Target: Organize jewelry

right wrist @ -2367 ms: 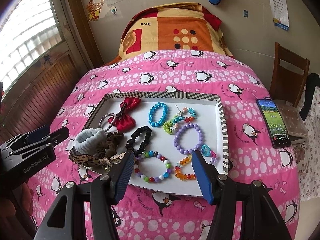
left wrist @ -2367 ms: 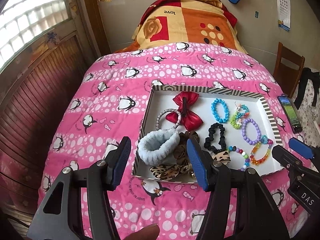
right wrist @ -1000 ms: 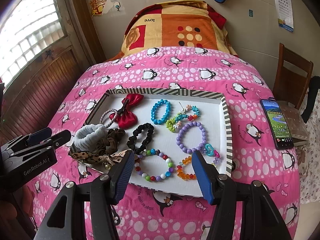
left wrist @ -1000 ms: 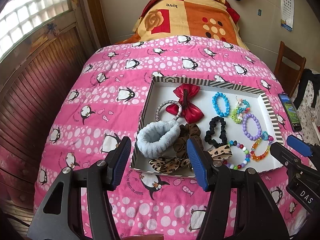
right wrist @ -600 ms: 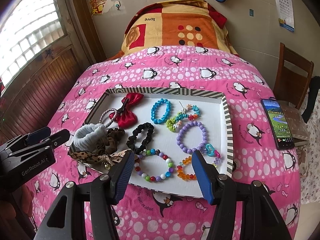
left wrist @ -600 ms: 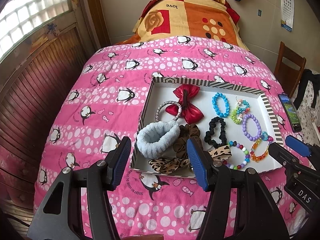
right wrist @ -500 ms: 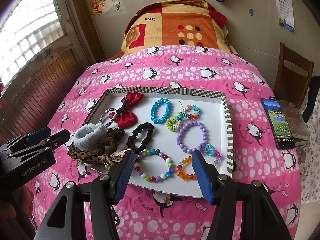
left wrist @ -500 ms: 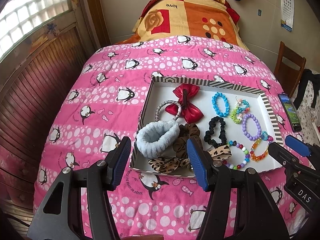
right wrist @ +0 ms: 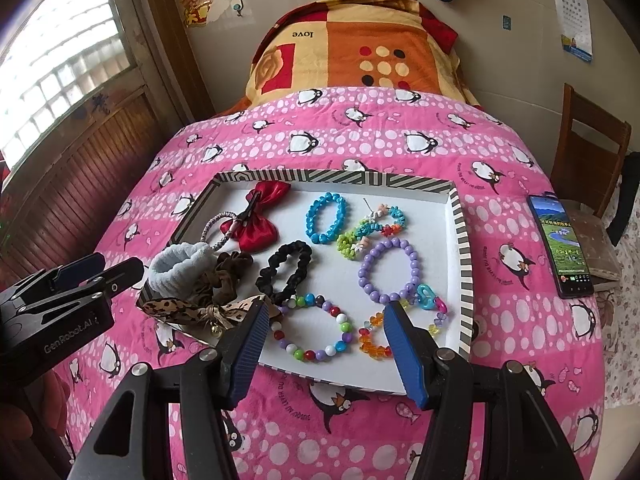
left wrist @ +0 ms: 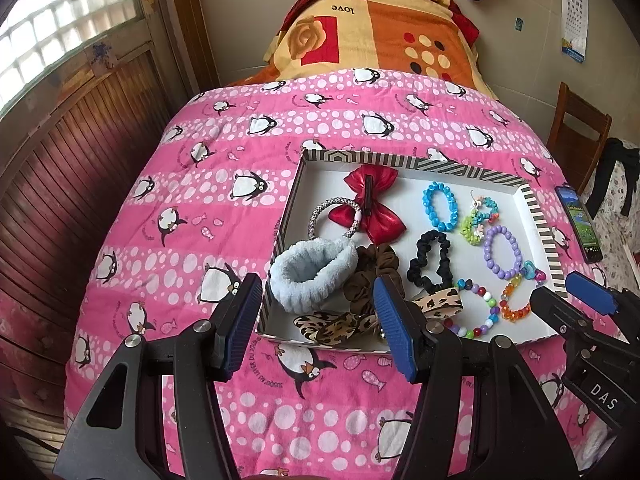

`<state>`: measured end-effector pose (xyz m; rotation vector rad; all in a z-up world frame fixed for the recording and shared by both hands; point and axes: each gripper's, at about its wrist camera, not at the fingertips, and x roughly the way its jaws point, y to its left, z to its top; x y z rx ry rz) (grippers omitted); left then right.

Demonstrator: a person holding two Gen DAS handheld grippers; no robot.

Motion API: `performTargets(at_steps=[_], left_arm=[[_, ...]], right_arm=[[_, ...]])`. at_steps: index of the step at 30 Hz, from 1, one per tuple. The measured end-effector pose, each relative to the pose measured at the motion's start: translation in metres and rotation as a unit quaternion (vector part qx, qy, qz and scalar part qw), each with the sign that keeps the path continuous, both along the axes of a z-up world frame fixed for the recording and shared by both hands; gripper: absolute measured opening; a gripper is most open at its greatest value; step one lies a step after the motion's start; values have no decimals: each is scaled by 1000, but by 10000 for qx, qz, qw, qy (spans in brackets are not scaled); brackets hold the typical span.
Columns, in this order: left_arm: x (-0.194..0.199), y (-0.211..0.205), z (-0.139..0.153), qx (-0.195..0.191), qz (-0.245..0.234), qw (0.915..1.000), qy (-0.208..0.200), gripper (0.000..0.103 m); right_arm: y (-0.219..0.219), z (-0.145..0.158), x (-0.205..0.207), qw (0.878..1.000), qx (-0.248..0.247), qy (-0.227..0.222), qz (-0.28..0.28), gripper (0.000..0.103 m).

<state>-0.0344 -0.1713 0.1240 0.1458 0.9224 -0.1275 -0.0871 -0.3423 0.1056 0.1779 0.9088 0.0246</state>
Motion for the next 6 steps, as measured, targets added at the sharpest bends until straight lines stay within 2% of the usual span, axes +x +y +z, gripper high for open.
performTargets(at_steps=[6], left_arm=[[-3,-1,0,-26,-123,9998,-145,58]], right_arm=[[-5,-5,-1,10000,57,36,26,57]])
